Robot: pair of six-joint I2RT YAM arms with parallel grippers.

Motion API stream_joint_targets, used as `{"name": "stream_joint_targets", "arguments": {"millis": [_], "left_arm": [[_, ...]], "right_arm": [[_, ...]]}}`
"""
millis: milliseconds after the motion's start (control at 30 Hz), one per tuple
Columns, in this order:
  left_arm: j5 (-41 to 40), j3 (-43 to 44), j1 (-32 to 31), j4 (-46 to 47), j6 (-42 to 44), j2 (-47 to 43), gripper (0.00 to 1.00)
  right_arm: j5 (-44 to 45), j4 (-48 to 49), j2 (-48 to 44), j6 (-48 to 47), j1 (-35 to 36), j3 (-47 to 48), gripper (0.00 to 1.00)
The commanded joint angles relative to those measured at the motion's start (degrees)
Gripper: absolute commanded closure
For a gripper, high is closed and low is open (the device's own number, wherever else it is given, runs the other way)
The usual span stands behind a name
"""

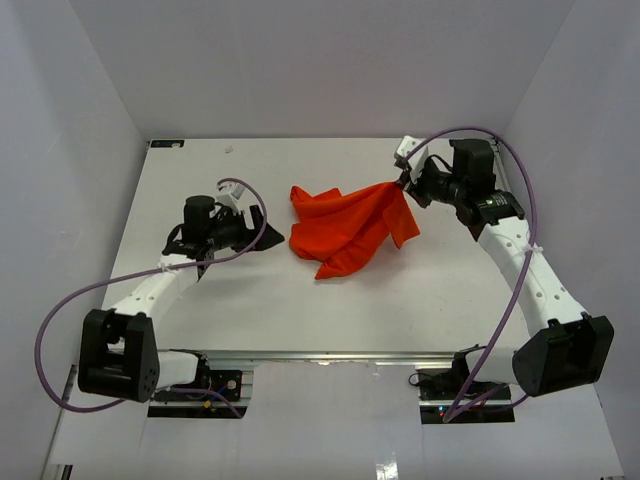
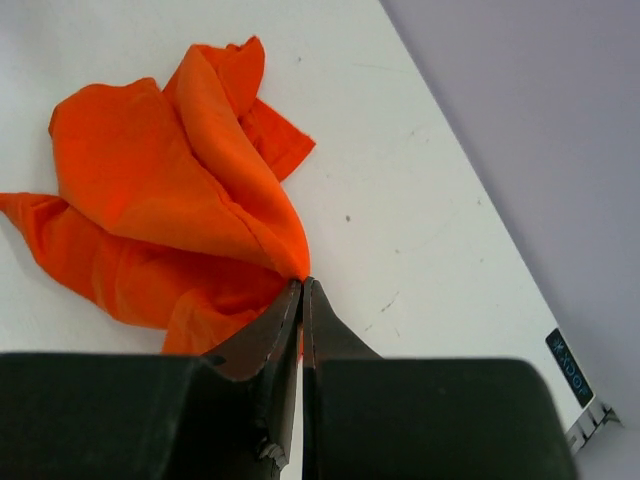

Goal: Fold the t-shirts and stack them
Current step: Flatten the tshirt out

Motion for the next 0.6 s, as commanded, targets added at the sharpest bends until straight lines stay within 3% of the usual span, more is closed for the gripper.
{"name": "stream_joint_targets", "arguments": {"millis": [0,567], "left_arm": [[-0.29,5.84,-2.84,3.00,3.39,5.16,0.07],[1.03,8.66,-5.04,6.34,1.98,13.79,0.07]], "right_arm": [[0.21,0.26,-3.43,-0.81,-3.21,-4.71,0.94],[-1.54,-2.20,-5.28,-1.96,-5.59,-9.65,0.94]]}}
